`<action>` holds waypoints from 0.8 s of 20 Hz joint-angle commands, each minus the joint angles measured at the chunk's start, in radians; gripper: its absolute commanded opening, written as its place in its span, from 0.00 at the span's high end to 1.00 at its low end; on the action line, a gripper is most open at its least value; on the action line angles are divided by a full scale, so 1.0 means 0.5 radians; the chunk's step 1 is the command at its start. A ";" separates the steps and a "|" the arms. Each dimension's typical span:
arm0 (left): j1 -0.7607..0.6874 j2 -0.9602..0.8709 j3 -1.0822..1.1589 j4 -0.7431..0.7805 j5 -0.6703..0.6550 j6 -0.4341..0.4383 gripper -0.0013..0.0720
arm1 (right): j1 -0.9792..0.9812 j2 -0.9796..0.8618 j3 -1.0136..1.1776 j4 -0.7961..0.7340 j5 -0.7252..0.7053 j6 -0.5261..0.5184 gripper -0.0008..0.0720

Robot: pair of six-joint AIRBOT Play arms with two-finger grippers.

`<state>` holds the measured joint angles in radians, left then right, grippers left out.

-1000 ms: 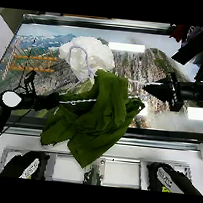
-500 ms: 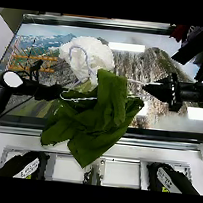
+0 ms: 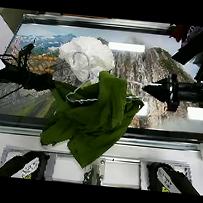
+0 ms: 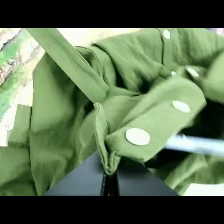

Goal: Fold the clothes and pants, and hang the long-sleeved shirts on hangers.

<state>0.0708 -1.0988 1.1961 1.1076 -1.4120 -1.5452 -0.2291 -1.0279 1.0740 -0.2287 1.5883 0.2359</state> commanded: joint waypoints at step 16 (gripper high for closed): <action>-0.459 -0.003 1.290 0.002 -0.268 -0.106 0.96 | 0.608 -0.004 -0.633 0.877 -0.517 -0.504 0.98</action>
<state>-0.1215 -1.0996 1.7401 1.1007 -1.5429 -1.5761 -0.0151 -1.0290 0.7742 0.1108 1.4220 0.0555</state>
